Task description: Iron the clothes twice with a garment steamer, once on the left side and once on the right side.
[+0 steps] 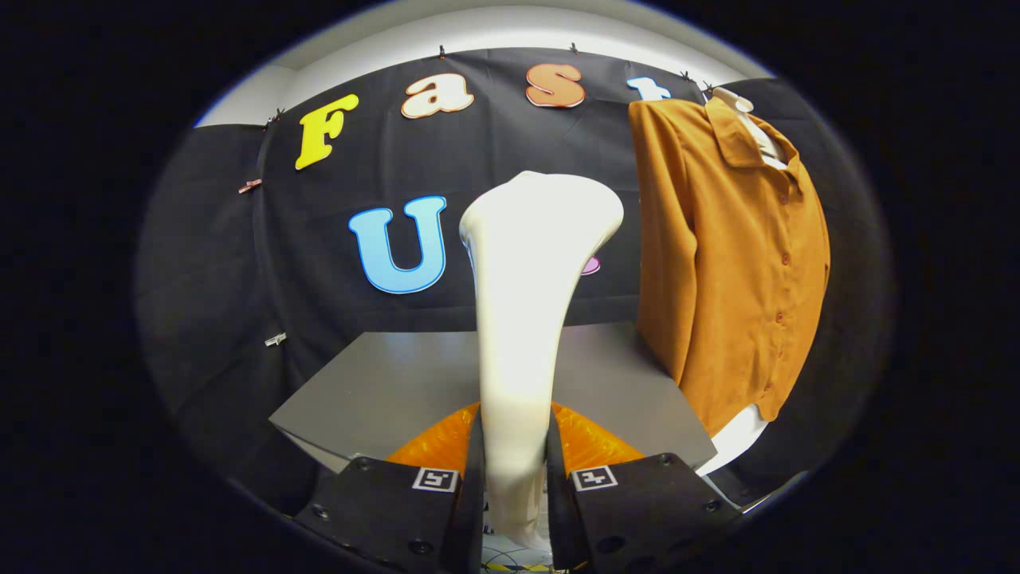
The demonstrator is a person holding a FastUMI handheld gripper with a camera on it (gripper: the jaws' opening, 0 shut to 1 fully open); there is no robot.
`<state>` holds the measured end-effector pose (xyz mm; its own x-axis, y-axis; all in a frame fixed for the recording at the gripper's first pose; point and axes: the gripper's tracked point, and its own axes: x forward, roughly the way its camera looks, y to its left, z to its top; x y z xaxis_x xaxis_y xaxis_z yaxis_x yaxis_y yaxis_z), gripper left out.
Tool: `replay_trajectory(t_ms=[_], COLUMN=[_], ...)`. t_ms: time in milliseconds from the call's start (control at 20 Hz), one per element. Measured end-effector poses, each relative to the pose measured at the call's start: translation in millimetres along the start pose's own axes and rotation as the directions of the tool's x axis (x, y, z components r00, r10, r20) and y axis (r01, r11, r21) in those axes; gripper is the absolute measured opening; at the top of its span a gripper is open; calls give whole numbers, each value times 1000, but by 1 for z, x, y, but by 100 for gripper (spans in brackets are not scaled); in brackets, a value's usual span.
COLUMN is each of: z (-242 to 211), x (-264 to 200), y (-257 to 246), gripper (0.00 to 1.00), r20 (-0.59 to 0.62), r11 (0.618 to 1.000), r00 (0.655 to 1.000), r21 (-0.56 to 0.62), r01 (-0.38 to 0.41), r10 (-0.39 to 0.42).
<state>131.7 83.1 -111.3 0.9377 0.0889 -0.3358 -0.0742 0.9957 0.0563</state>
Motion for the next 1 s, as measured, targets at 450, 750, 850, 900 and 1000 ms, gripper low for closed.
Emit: replay_trajectory(t_ms=[450, 750, 850, 900, 1000], z=[26, 48, 58, 60, 66], x=[-81, -76, -67, -61, -46], y=[-45, -130, -158, -171, -190], gripper=[37, 37, 37, 37, 37], r20=[118, 164, 180, 183, 182], r11=[992, 992, 993, 994, 995], r00=[985, 979, 978, 978, 982], r21=[1, 55, 73, 78, 91], r01=[125, 117, 96, 82, 38], r10=[-124, -125, -108, -95, -54])
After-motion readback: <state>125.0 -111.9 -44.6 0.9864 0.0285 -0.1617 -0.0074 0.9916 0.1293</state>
